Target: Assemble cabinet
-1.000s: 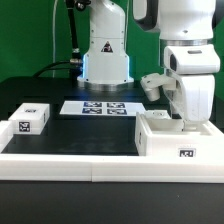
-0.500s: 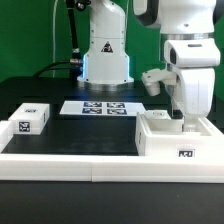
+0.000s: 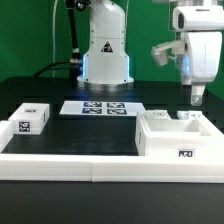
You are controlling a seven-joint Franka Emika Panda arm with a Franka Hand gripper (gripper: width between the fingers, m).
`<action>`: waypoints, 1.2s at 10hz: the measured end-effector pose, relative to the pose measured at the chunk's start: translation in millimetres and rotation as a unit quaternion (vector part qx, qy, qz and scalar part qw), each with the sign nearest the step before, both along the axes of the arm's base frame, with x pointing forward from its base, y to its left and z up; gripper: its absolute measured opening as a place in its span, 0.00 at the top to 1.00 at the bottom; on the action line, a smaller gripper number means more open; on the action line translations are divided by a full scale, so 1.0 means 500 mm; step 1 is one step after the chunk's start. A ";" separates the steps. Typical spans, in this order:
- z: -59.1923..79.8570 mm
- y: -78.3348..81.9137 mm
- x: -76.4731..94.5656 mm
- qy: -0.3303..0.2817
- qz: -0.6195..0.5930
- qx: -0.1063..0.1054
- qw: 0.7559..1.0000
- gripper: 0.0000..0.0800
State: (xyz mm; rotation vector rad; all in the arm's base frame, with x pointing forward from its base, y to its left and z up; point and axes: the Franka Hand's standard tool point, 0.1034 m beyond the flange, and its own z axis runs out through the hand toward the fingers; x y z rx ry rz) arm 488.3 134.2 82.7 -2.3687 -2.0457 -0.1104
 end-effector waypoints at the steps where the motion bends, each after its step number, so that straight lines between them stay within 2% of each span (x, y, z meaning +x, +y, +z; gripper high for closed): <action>1: -0.002 -0.001 -0.001 0.001 0.001 0.000 1.000 0.00; 4: -0.004 -0.001 -0.002 0.001 -0.001 0.000 1.000 0.00; 7: -0.031 0.044 -0.072 0.003 0.019 0.010 1.000 0.00; 9: -0.059 0.058 -0.104 0.015 0.022 0.014 1.000 0.00; 12: -0.060 0.054 -0.098 0.015 0.018 0.014 1.000 0.00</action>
Offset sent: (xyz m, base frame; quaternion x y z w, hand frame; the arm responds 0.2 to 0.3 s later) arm 0.0000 0.0000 0.0000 0.0000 0.0000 0.0000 1.0000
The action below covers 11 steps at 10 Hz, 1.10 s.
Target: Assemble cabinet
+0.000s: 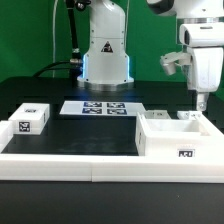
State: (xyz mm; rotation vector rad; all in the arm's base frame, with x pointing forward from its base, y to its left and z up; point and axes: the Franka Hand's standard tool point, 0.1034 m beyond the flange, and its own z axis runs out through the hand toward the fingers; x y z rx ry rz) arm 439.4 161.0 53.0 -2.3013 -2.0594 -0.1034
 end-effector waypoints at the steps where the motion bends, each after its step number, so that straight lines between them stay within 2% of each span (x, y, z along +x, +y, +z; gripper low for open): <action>1: -0.002 0.001 -0.003 0.000 0.000 0.001 1.000 0.00; 4: -0.045 0.007 -0.057 -0.002 0.001 0.015 1.000 0.00; 7: -0.070 0.022 -0.070 -0.002 0.001 0.025 1.000 0.00; 10: -0.073 0.022 -0.069 -0.002 0.000 0.026 1.000 0.00; 11: -0.075 0.020 -0.070 -0.001 -0.001 0.025 1.000 0.16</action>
Offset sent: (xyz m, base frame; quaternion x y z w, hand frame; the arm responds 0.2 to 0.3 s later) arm -0.0339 0.0110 -0.0260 -0.0122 0.0407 -0.0144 0.9990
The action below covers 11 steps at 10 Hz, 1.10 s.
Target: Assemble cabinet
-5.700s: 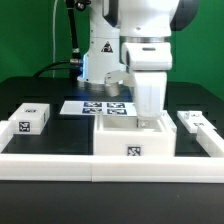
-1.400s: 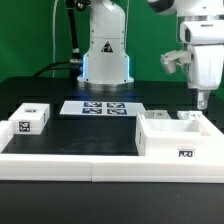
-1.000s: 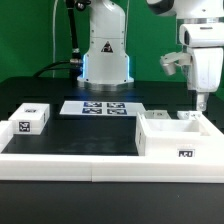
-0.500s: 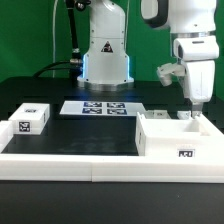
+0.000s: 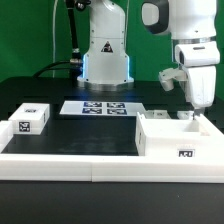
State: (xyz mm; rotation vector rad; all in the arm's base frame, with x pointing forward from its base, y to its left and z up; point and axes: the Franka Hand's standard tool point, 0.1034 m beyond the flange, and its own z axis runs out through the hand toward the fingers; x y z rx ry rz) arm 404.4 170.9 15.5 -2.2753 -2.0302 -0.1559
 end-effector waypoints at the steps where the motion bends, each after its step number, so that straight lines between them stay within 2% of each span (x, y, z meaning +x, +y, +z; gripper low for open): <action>1: -0.001 -0.001 0.000 0.001 -0.001 0.000 1.000 0.33; 2: -0.001 -0.001 0.000 0.001 -0.001 0.000 1.000 0.33; 3: -0.001 -0.001 0.000 0.001 -0.001 0.000 1.000 0.60; 4: -0.001 -0.001 0.000 0.001 -0.001 0.000 1.000 0.77; 5: -0.001 -0.001 0.000 0.001 -0.001 0.000 1.000 0.77; 6: -0.001 -0.001 0.000 0.001 -0.001 0.000 1.000 0.92; 11: -0.001 -0.002 0.000 0.001 -0.001 0.000 1.000 0.92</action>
Offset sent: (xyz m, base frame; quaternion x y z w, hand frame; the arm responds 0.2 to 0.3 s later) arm 0.0000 0.0000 0.0000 0.0000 0.0000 0.0000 1.0000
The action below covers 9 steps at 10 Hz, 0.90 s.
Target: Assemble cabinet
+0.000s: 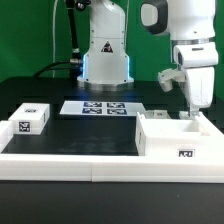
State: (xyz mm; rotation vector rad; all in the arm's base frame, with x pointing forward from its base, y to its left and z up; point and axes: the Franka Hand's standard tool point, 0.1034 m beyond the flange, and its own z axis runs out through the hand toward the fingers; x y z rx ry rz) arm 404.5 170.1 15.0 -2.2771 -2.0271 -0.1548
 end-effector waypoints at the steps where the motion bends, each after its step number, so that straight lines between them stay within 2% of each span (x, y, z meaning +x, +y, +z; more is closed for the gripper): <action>1: 0.001 -0.001 0.000 0.000 0.000 -0.001 1.000 0.92; 4: 0.072 -0.036 0.021 -0.003 0.001 -0.025 1.000 0.91; 5: 0.084 -0.055 0.028 -0.004 0.002 -0.030 1.000 0.91; 7: 0.094 -0.098 0.042 0.000 0.007 -0.037 0.999 0.91; 8: 0.091 -0.110 0.046 0.001 -0.001 -0.037 0.999 0.91; 9: 0.090 -0.106 0.044 0.002 -0.002 -0.036 0.999 0.91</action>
Offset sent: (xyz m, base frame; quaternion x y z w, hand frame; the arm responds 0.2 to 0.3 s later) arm 0.0025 -0.0238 0.0455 0.0102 -0.0332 -0.0251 0.9991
